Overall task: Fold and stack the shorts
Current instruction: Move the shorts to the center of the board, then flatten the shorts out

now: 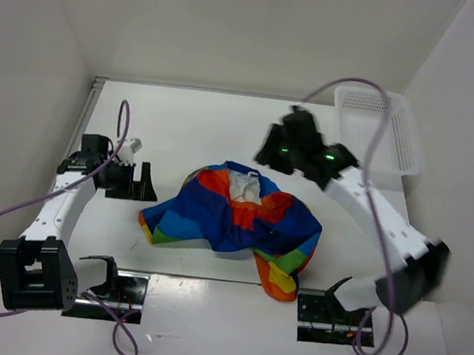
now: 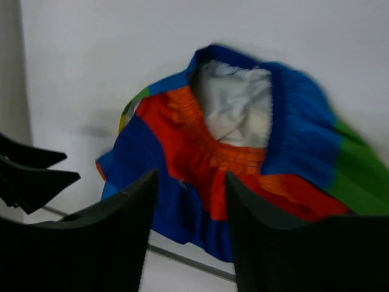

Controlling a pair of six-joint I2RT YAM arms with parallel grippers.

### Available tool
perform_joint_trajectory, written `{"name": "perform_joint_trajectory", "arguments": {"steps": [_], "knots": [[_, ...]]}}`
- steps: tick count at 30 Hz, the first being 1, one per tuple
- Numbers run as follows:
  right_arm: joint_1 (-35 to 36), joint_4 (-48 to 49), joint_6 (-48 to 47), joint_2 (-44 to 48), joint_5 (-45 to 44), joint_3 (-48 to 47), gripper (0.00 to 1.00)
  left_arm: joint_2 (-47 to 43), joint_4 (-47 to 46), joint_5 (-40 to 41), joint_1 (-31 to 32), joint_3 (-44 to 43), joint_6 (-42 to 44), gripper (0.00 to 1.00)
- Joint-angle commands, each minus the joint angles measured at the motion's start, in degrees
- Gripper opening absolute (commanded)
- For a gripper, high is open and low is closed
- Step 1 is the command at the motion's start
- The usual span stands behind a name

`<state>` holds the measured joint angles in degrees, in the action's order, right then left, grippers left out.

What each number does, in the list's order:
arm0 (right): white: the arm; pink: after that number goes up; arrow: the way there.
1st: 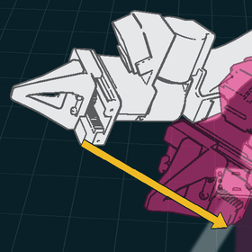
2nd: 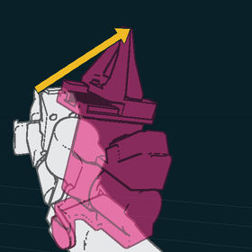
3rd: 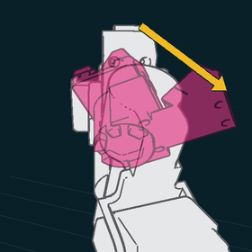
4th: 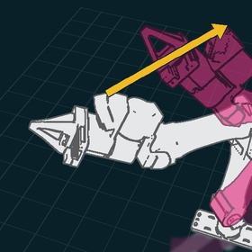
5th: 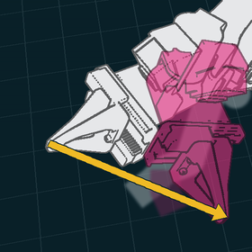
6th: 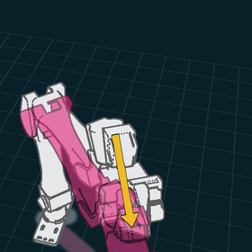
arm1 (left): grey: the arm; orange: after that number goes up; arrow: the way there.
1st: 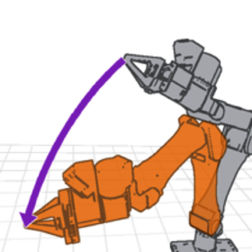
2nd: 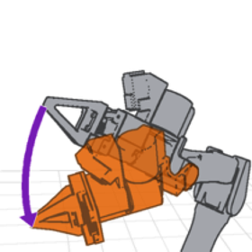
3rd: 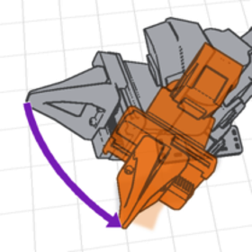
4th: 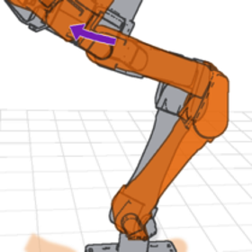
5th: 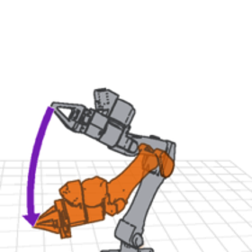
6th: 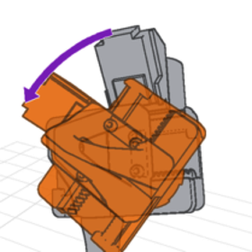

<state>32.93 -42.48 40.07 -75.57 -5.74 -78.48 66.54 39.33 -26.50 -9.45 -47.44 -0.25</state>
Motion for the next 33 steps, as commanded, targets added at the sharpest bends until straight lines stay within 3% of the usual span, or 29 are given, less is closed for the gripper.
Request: {"name": "perform_joint_trajectory", "arguments": {"steps": [1, 5, 8, 12, 17, 22, 23, 25, 26, 27, 28, 29, 31, 33], "knots": [[11.3, 8.5, -4.1, -15.2, -0.5, -9.5, 0.58, -2.5, 0.7, -1.3, 0.6, 2.5, 0.3, 1.0], [11.0, 12.3, -4.9, -27.9, 3.0, -12.3, 0.68, -3.1, 2.0, 2.3, 2.4, 3.6, 0.3, 0.96], [10.4, 12.3, -6.8, -32.9, 8.1, -13.8, 0.68, -0.7, 0.6, 1.3, 2.4, 6.6, 0.3, 0.92], [10.4, 12.9, -7.4, -36.8, 7.2, -14.5, 0.8, 0.4, -1.9, 1.8, 3.6, 9.6, 0.3, 0.92], [10.4, 14.3, -6.2, -34.5, 1.8, -12.6, 0.79, 0.4, -4.3, 2.5, 3.7, 12.3, 0.3, 0.92], [8.5, 16.4, -6.2, -37.5, 2.8, -13.2, 0.78, 4.1, -8.2, 2.5, 3.7, 13.6, 0.3, 0.84], [8.5, 16.4, -7.2, -38.6, 4.0, -14.9, 0.76, 4.8, -8.8, 2.5, 3.7, 12.9, 0.3, 0.78], [8.5, 15.9, -7.9, -41.7, 4.6, -17.5, 0.69, 7.1, -11.4, 2.5, 3.7, 12.9, 0.3, 0.66], [8.5, 15.3, -8.5, -42.5, 4.6, -19.6, 0.58, 8.1, -12.0, 1.8, 3.7, 12.4, 0.3, 0.57], [8.5, 15.3, -8.5, -42.5, 4.6, -20.2, 0.53, 9.7, -12.0, 1.1, 3.7, 11.8, 0.3, 0.39], [8.5, 14.8, -8.5, -42.5, 4.6, -20.2, 0.46, 10.4, -12.0, 1.1, 3.7, 11.8, 0.3, 0.28], [8.5, 14.8, -8.5, -42.5, 3.7, -21.7, 0.32, 10.4, -12.0, 1.6, 3.7, 11.1, 0.3, 0.17], [8.5, 14.0, -9.2, -41.9, 2.7, -23.1, 0.2, 11.6, -12.0, 2.2, 3.7, 9.0, 0.3, 0.0], [7.8, 12.2, -9.2, -41.9, 2.0, -26.7, 0.05, 12.2, -11.1, 3.4, 3.7, 6.1, 0.3, 0.0]]}}
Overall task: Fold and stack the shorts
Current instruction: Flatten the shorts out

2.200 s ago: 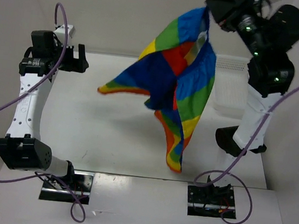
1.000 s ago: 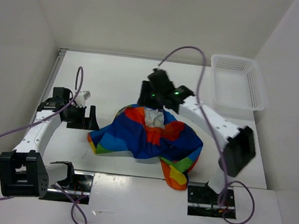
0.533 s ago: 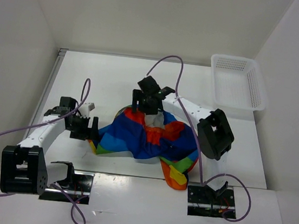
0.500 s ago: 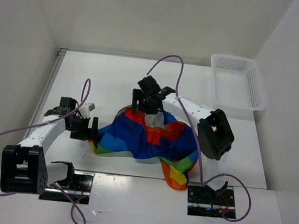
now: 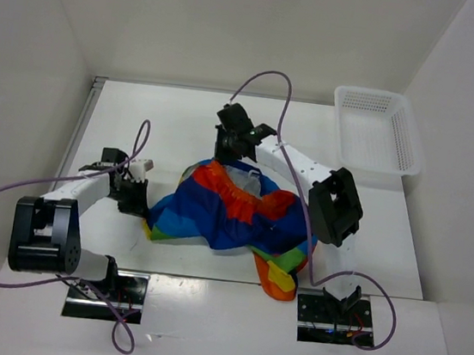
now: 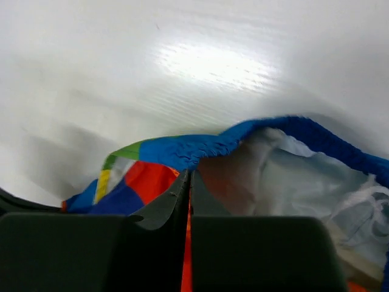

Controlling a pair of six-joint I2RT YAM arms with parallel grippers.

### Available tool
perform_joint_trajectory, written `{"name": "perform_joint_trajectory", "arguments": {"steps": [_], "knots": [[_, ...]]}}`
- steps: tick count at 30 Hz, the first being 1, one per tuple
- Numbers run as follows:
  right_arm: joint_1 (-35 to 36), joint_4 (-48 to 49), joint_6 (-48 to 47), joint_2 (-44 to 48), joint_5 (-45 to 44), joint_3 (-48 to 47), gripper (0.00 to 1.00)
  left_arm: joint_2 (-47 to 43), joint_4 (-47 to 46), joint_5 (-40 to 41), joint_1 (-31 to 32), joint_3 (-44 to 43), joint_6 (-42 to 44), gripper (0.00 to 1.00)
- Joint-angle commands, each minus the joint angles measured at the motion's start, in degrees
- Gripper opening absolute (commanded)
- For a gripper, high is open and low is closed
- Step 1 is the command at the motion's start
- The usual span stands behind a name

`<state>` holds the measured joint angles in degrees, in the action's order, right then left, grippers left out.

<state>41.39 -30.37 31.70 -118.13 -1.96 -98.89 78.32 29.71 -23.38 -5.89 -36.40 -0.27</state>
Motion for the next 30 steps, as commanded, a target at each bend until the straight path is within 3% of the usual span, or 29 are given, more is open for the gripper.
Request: {"name": "perform_joint_trajectory", "arguments": {"steps": [1, 7, 9, 10, 12, 15, 16, 17, 19, 22, 23, 25, 29, 30], "knots": [[-1.4, 0.0, -1.4, 0.7, -1.1, -7.5, 0.02, 0.4, -0.8, 0.8, 0.1, -7.1, 0.3, 0.0], [-4.5, -3.8, -3.8, 0.2, 0.8, -22.2, 0.01, 2.7, 0.0, 0.3, -2.1, -27.7, 0.3, 0.0], [-6.7, -8.2, -5.2, -2.8, 1.3, -33.4, 0.01, 5.8, 0.0, -0.3, -3.4, -33.8, 0.3, 0.0], [-7.5, -10.4, -5.7, -4.6, 2.7, -44.6, 0.01, 7.0, 0.0, -1.4, -3.4, -40.1, 0.3, 0.0], [-11.0, -10.4, -5.3, -6.9, 3.6, -50.7, 0.0, 11.0, -0.5, -3.3, -5.3, -46.7, 0.3, 0.0], [-19.0, -11.1, -1.3, -9.1, 12.1, -60.7, 0.0, 15.2, -0.5, -5.4, -7.1, -60.3, 0.3, 0.0], [-20.7, -15.9, -1.3, -11.7, 13.4, -75.8, 0.0, 15.9, -0.5, -6.5, -8.7, -63.4, 0.3, 0.0], [-22.2, -15.9, -0.6, -14.6, 17.4, -80.0, 0.0, 16.4, -1.3, -7.3, -9.6, -65.9, 0.3, 0.0], [-27.4, -10.7, 2.5, -6.7, 22.1, -71.0, 0.0, 17.0, -3.3, -10.8, -12.2, -70.2, 0.3, 0.0], [-30.0, -14.8, 0.2, -6.2, 23.0, -78.5, 0.0, 17.7, -4.8, -12.8, -14.1, -74.0, 0.3, 0.0], [-30.9, -14.8, 0.2, -4.7, 25.3, -76.7, 0.0, 17.7, -6.3, -14.1, -14.6, -74.0, 0.3, 0.0], [-31.6, -19.8, -2.5, -4.0, 23.7, -81.0, 0.0, 17.7, -6.3, -14.7, -14.6, -75.7, 0.3, 0.0], [-32.2, -31.3, -5.2, 1.9, 15.7, -73.8, 0.0, 14.4, -7.4, -16.1, -14.6, -74.4, 0.3, 0.0], [-32.2, -32.2, -5.2, 3.8, 12.3, -68.2, 0.0, 13.9, -8.0, -16.1, -14.6, -72.1, 0.3, 0.0]]}}
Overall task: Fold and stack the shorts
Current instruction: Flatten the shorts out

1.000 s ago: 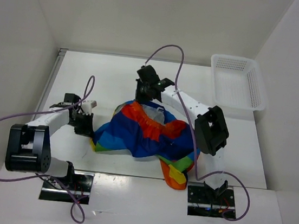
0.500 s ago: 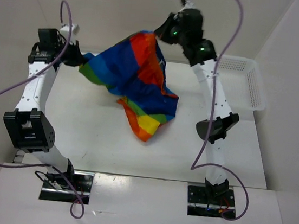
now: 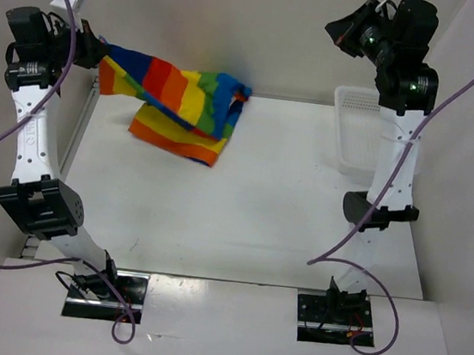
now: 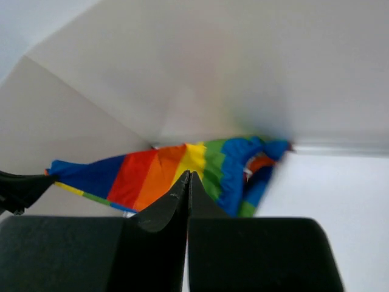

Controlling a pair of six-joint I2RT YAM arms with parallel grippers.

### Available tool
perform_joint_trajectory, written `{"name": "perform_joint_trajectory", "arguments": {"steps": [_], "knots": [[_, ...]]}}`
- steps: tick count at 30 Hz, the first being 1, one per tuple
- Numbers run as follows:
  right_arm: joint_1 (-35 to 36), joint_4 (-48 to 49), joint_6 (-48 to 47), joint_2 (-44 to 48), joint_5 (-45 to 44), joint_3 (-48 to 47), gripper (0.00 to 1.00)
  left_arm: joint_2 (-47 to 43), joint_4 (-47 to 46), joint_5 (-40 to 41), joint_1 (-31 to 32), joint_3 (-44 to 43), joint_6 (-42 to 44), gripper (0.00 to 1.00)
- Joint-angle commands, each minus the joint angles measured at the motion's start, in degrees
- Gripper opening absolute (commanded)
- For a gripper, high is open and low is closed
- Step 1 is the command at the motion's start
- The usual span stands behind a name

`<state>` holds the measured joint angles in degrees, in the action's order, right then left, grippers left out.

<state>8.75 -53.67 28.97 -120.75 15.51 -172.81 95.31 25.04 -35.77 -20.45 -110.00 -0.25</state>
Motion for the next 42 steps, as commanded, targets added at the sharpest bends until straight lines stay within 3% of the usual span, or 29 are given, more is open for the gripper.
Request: {"name": "perform_joint_trajectory", "arguments": {"steps": [1, 5, 6, 7, 9, 10, 11, 12, 13, 14, 17, 20, 25, 29, 31, 36, 40, 42], "knots": [[0.5, -9.9, -2.5, 8.2, -7.1, 7.7, 0.0, -4.2, -3.3, -4.4, 0.0, 3.0, 0.3, 0.0], [0.5, -12.1, -1.3, 18.6, -17.9, 19.4, 0.0, -7.8, -3.3, -4.4, 0.0, 11.6, 0.3, 0.0], [0.5, -12.7, -0.5, 20.9, -22.0, 26.6, 0.0, -8.6, -2.8, -3.9, 0.0, 13.6, 0.3, 0.0], [1.1, -12.7, 0.3, 23.5, -23.5, 30.8, 0.0, -10.5, -3.5, -3.9, 0.0, 18.5, 0.3, 0.18], [3.1, -8.1, 1.0, 32.8, -25.3, 48.1, 0.03, -11.8, -4.3, -4.4, 0.0, 22.5, 0.3, 0.44], [3.6, -5.4, 1.9, 36.5, -24.5, 55.1, 0.13, -12.6, -4.3, -4.4, -0.6, 23.8, 0.3, 0.53], [3.6, -2.6, 3.8, 40.3, -22.7, 68.7, 0.19, -12.6, -4.3, -4.4, -0.6, 25.0, 0.3, 0.62], [3.6, 1.8, 4.9, 46.2, -20.7, 74.0, 0.27, -13.4, -2.7, -3.4, -1.2, 26.7, 0.3, 0.77], [3.6, 3.7, 6.0, 48.0, -16.8, 78.3, 0.42, -14.3, -1.7, -2.4, -2.0, 27.2, 0.3, 0.8], [4.4, 6.2, 7.7, 49.3, -14.5, 85.5, 0.51, -14.3, -0.6, -1.5, -2.5, 27.2, 0.3, 0.8], [9.2, 17.3, 10.5, 50.2, -10.8, 94.2, 0.75, -14.9, 3.9, 3.1, -4.8, 30.1, 0.3, 0.88], [19.9, 23.1, 9.9, 41.0, -14.4, 91.5, 0.84, -14.9, 7.1, 7.1, -6.4, 32.6, 0.3, 0.89], [31.0, 27.6, 3.6, 22.6, -16.6, 80.4, 0.84, -14.4, 11.9, 11.6, -7.0, 28.4, 0.3, 1.0], [33.2, 31.9, 3.6, 13.5, -12.9, 74.0, 0.77, -12.9, 12.8, 11.9, -7.0, 25.2, 0.3, 1.0], [34.0, 31.9, 4.4, 8.0, -12.1, 70.0, 0.71, -12.9, 11.1, 10.1, -7.0, 28.6, 0.3, 0.96], [34.0, 27.4, 10.3, -4.0, -4.3, 57.0, 0.71, -14.1, 9.2, 8.3, -7.0, 33.0, 0.3, 0.95], [32.5, 31.2, 18.0, -9.7, 1.5, 54.8, 0.66, -14.1, 8.7, 6.7, -7.0, 33.0, 0.3, 0.95], [30.2, 36.1, 23.5, -10.5, 5.6, 59.0, 0.65, -14.1, 8.2, 6.7, -7.0, 33.0, 0.3, 0.95]]}}
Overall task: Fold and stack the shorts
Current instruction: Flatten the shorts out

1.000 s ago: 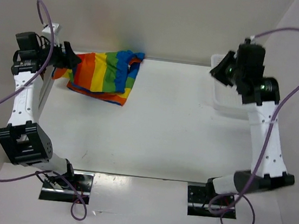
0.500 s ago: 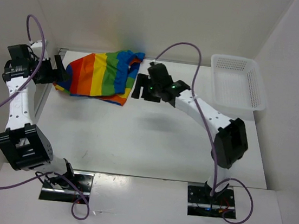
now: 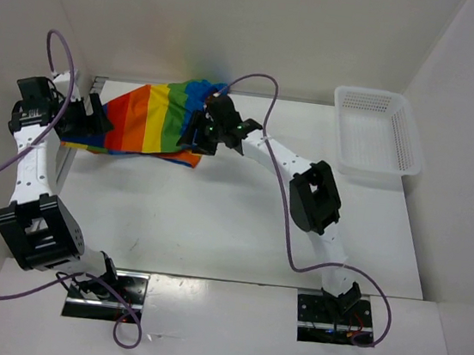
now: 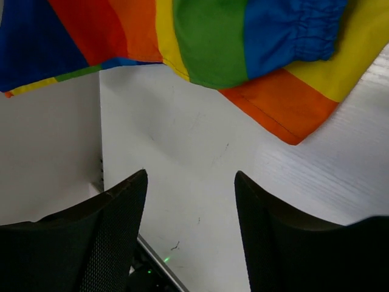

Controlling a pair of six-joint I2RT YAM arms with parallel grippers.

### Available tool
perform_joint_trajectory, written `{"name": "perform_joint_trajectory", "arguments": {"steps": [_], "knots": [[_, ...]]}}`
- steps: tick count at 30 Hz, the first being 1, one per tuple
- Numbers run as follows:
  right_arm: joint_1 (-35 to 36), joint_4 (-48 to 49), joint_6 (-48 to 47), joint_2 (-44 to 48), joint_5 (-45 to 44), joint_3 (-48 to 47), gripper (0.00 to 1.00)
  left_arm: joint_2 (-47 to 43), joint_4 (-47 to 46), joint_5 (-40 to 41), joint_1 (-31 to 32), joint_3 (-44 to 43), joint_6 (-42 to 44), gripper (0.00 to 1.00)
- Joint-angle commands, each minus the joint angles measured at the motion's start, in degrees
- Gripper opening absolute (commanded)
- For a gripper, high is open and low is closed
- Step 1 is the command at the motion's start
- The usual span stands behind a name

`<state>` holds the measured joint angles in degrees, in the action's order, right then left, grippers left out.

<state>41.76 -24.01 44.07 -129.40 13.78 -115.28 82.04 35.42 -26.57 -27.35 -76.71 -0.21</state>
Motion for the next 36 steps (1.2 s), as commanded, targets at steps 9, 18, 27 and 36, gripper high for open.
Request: {"name": "perform_joint_trajectory", "arguments": {"steps": [9, 18, 27, 36], "knots": [[-4.0, 12.3, 15.8, -6.2, 9.9, 1.7, 0.65, -2.8, -5.4, -5.2, -0.1, 4.7, 0.2, 0.98], [-5.1, 8.2, 19.2, -17.2, 13.6, -12.8, 0.65, -3.3, -5.4, -5.2, -0.1, 4.1, 0.2, 0.98], [-5.1, -13.9, 19.1, -38.9, 13.0, -53.3, 0.52, -3.3, -4.8, -5.7, -0.1, 3.6, 0.2, 0.98], [-5.8, -21.3, 16.8, -45.0, 12.0, -64.4, 0.01, -3.3, -4.8, -5.2, -0.1, 3.0, 0.2, 0.98]]}}
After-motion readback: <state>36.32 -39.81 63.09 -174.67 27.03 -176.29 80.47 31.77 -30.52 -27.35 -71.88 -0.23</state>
